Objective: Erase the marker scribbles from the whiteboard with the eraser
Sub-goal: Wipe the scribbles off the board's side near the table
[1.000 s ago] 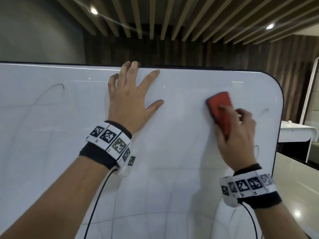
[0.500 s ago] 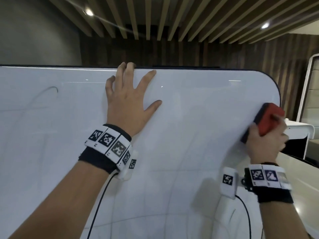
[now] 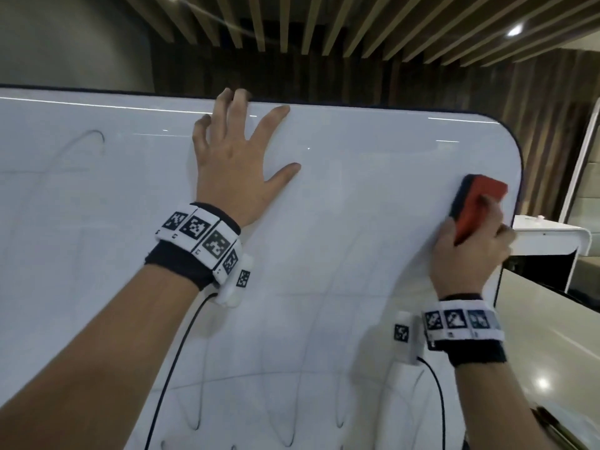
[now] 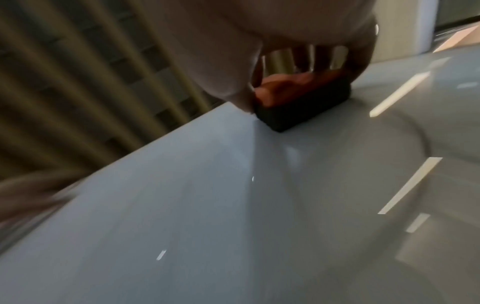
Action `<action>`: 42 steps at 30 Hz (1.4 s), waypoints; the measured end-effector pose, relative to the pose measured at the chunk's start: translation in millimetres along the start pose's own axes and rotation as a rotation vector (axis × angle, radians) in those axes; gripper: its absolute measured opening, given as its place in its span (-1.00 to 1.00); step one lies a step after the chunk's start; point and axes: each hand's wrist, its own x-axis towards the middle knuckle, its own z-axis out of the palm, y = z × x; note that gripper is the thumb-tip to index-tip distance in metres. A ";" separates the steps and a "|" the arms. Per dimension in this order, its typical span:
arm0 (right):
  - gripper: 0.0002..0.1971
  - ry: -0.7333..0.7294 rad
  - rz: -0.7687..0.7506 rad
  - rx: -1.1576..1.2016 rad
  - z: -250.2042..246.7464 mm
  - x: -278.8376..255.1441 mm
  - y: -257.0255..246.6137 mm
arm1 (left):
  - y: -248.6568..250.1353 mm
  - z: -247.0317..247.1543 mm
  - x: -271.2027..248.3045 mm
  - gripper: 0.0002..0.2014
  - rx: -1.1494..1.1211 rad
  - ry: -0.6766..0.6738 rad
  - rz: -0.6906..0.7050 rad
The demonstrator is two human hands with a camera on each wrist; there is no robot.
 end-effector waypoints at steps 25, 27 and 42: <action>-0.51 -0.125 -0.253 0.085 11.8 -117.8 5.1 | -9.3 29.3 -107.3 -0.41 0.000 -0.029 0.054; -0.56 -0.330 -0.611 0.034 14.3 -157.1 4.5 | -8.2 30.8 -107.2 -0.41 0.001 -0.023 0.050; -0.54 -0.283 -0.706 -0.050 2.4 -132.0 47.5 | -9.9 33.7 -109.0 -0.39 -0.015 -0.031 0.042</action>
